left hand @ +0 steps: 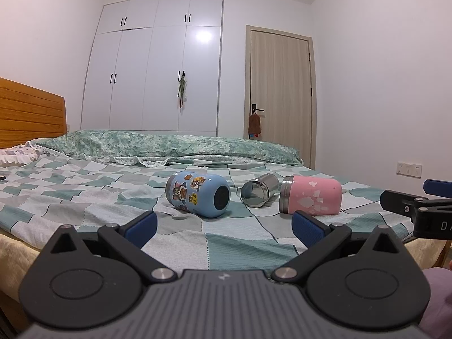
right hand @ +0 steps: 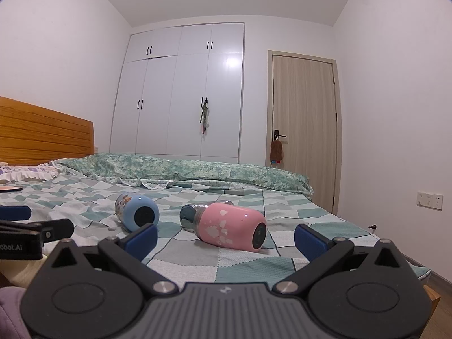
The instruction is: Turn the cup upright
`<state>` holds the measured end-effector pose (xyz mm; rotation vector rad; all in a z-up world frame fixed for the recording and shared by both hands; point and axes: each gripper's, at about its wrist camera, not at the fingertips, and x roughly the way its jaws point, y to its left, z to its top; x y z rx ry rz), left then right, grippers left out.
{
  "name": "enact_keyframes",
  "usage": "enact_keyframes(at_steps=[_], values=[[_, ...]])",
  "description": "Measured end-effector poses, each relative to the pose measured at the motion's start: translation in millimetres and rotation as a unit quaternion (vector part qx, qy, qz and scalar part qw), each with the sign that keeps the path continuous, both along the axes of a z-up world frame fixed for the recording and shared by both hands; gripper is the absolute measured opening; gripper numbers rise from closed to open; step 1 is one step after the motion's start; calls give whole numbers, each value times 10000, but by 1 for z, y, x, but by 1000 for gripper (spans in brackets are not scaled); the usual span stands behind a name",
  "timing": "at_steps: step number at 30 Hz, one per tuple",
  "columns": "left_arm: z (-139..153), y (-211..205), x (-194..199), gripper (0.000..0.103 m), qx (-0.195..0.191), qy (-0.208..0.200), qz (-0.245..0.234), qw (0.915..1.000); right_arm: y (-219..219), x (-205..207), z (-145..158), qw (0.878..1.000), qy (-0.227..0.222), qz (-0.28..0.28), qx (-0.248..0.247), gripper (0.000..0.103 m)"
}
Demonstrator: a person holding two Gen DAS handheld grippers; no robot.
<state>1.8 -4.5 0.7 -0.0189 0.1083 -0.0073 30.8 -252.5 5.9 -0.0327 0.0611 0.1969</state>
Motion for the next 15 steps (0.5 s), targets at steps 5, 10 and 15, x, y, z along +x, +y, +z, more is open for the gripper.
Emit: enact_keyframes(at_steps=[5,10,15], values=[[1,0,-2,103,-3,-31,2,10000,0,0,0,10000,-5,0,2,103],[2,0,-4,103,-18,-50,-10,10000,0,0,0,10000,-6,2,1,103],[2,-1,-4,103,-21,-53,-10,10000,0,-1,0,10000,-11,1,1,103]])
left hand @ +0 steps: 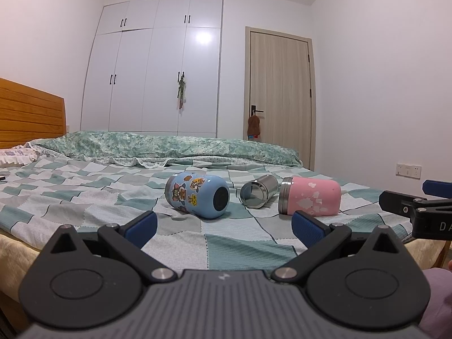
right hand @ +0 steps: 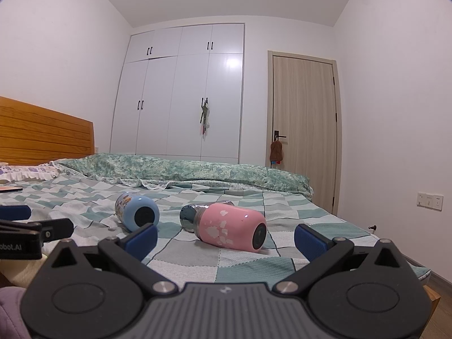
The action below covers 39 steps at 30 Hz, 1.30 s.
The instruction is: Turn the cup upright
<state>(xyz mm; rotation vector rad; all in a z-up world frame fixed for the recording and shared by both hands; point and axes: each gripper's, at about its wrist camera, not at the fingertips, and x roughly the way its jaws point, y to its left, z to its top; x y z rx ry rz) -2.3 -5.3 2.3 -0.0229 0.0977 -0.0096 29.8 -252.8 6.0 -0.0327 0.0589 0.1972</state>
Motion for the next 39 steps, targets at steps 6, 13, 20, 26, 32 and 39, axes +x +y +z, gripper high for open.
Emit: enact_keyframes(at_steps=[6,13,20,26,32,39], values=[[-2,2,1,103,-1,5,-10,10000,0,0,0,10000,-4,1,-1,103],[-2,2,1,103,0,5,-9,10000,0,0,0,10000,-3,0,-4,103],[-2,2,1,103,-5,6,-25,10000,0,0,0,10000,-7,0,-3,103],[-2,2,1,103,-4,9,-22,10000,0,-1,0,10000,-11,0,-4,103],[-2,2,1,103,-4,6,-16,10000,0,-1,0,10000,-10,0,-4,103],[-2,2,1,103,-6,6,-19,10000,0,0,0,10000,-11,0,-6,103]])
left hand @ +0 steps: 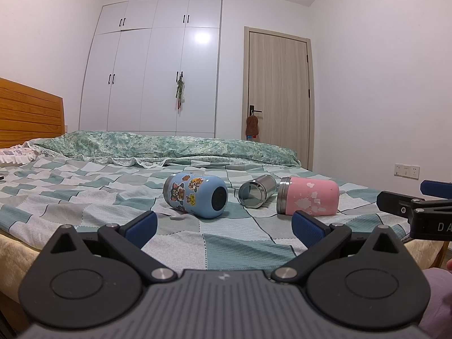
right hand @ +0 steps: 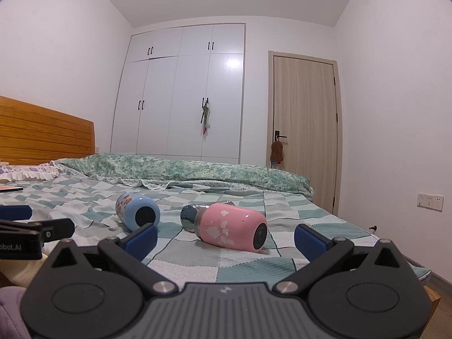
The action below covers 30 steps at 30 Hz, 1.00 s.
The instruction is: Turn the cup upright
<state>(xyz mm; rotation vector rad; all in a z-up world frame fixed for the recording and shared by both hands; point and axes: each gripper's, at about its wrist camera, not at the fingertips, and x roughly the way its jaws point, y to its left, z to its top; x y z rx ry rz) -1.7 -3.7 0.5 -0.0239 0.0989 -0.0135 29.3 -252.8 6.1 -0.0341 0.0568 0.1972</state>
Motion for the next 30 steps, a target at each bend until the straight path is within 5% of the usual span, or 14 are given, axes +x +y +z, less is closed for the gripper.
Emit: enact_keyframes(at_steps=[30], values=[[10,4,4,103,-44,78,-184,9998,3,3,5,9998,44,190,18,103]])
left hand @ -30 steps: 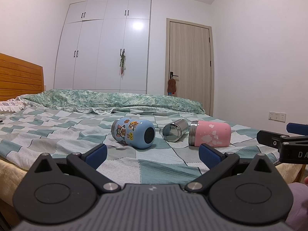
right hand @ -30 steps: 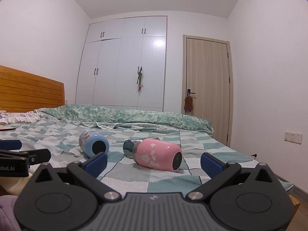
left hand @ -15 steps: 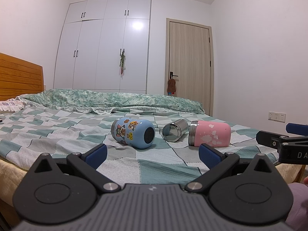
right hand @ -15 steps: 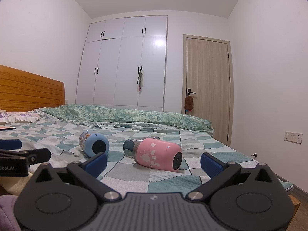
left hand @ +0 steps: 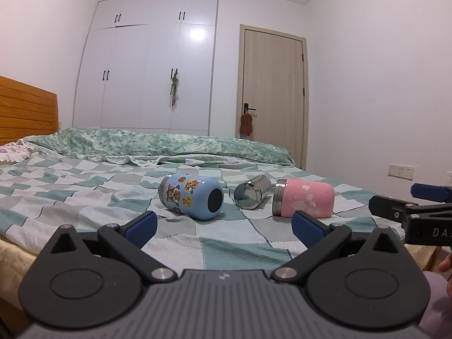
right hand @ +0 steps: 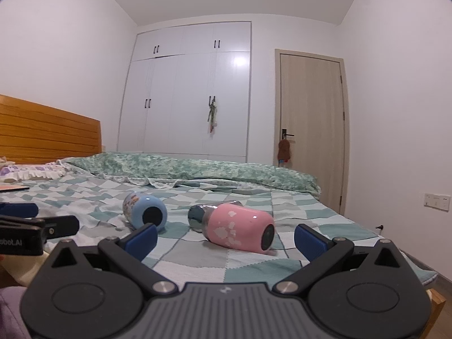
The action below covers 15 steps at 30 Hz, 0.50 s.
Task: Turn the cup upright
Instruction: 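Move the left tool down toward the lying light-blue sticker cup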
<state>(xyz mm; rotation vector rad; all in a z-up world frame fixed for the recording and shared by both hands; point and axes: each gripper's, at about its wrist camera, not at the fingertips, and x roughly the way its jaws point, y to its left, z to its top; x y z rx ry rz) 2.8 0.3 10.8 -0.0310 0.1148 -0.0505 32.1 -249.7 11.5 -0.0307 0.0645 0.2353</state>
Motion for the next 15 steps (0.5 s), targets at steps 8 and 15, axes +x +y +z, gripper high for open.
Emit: enact_keyframes(at_steps=[8,15], values=[[31,22,27,103,364,36,-275,9990,15,21,15,9994,117,332,-28,103],[55,45,71,103,875,260,-503,9946,36,55,27,9983,258,517,-30,103]])
